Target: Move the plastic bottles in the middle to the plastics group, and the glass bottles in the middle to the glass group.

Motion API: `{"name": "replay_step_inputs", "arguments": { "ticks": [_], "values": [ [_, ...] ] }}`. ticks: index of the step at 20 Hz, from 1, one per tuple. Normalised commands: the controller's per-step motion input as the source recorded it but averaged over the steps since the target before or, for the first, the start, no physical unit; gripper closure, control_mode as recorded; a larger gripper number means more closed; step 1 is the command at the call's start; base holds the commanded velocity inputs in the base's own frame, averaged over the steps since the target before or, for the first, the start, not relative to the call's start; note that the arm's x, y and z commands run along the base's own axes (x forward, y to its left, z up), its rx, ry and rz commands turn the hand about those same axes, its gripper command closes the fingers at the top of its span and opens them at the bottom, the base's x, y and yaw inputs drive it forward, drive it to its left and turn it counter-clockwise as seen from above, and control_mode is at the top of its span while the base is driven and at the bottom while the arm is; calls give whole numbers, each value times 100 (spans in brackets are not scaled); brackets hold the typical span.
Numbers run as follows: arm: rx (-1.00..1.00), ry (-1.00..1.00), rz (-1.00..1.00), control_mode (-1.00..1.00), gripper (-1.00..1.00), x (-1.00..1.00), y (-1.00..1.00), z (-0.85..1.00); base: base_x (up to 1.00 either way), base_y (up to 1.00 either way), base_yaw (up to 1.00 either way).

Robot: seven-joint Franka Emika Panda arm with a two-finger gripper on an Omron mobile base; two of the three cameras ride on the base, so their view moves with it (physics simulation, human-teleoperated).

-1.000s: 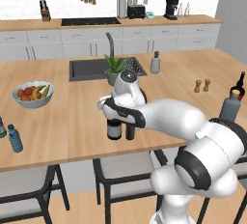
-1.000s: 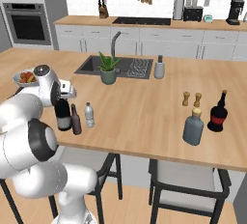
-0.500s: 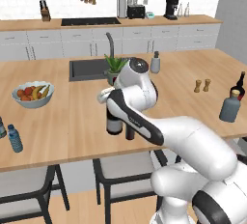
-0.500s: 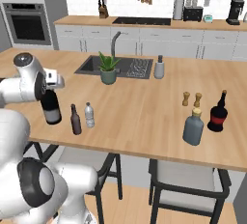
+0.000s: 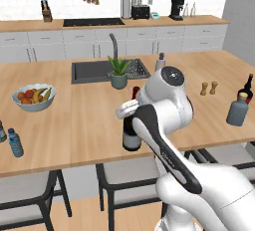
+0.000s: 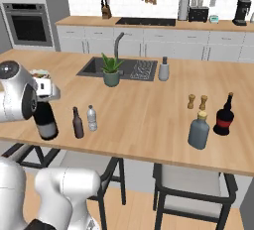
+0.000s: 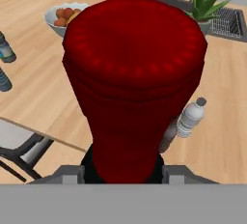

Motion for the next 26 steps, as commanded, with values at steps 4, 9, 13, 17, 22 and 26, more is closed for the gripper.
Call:
{"name": "replay_step_inputs", "arguments": {
  "ticks": [4,9,13,17,22,26],
  "values": [
    [-3,0,0,-100,100,-29,-82,36,0,0,0],
    [-7,5,-2,-100,100,1,-100,42,0,0,0],
    [-11,13,-4,-100,100,34,-100,40,0,0,0],
    [-12,18,-4,-100,100,64,-100,32,0,0,0],
    [-11,19,-1,-100,100,91,-100,24,0,0,0],
    [-11,21,0,-100,100,100,-100,9,0,0,0]
  ]
}}
